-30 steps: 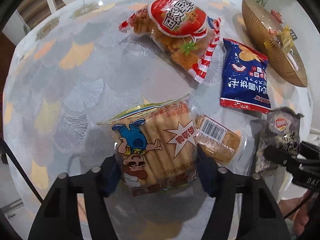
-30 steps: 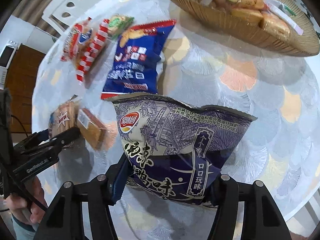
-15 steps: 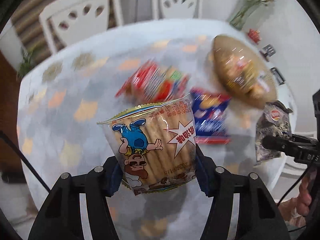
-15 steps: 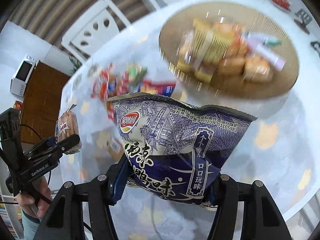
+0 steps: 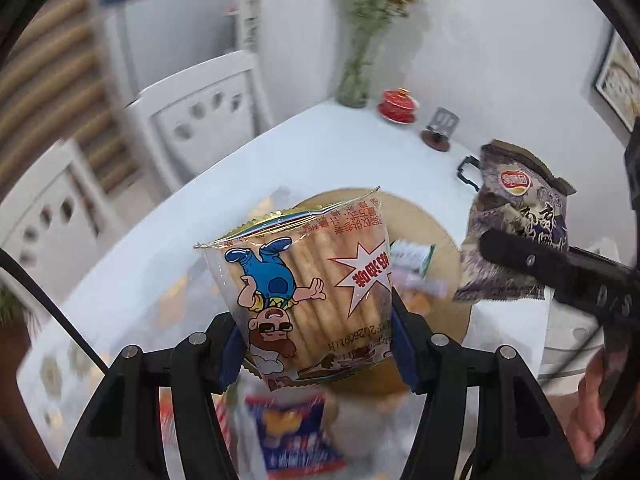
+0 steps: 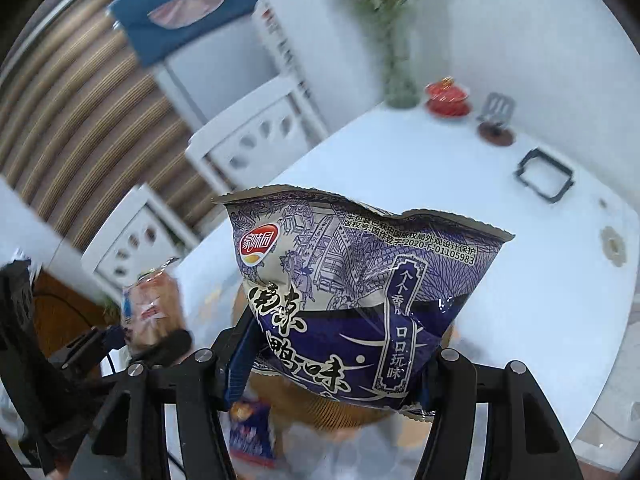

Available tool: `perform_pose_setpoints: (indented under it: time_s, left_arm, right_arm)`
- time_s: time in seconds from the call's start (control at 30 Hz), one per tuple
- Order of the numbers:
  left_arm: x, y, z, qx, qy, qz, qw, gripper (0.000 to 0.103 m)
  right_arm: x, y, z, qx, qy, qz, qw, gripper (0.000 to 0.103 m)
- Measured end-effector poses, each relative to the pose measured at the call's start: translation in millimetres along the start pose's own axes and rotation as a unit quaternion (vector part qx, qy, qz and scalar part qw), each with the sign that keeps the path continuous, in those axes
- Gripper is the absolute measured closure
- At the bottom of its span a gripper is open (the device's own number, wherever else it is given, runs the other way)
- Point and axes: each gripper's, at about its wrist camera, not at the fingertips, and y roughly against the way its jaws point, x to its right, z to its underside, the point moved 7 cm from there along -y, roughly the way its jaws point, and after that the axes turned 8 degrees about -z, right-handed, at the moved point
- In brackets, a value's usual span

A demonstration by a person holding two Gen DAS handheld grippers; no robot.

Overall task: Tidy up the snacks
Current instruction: 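Carry both bags over the amber bowl and open both tools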

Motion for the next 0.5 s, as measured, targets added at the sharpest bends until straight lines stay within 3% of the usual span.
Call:
perform_pose_setpoints:
  time_s: [0.17,0.23,0.33,0.5]
  left_arm:
    - [24.2,-41.2,-27.7,0.001,-0.029,0.004,0.9996,0.041]
    - [27.7,-63.3,-24.2,-0.019,-0.037,0.009,0.9991,0.033]
    - [24.4,-85.1,-10.9,-0.054,-0.038,-0.006,0.9978,0.033]
    - [14.4,-84.6,12.3,-0.072,-0.011,0.021,0.9972,0.033]
  right_arm:
    - [28.9,-16.3,-6.4,0.006,-0.020,0.037,0.999,0.041]
    - [38.0,-36.8,2.3,-0.010,-0.014,0.049,0.999,0.040]
    - [55.1,-62.4,21.5,-0.047,-0.030,0.057,0.997,0.039]
    - [59.9,-51.9,41.4,-0.038,-0.047,0.048,0.997,0.033]
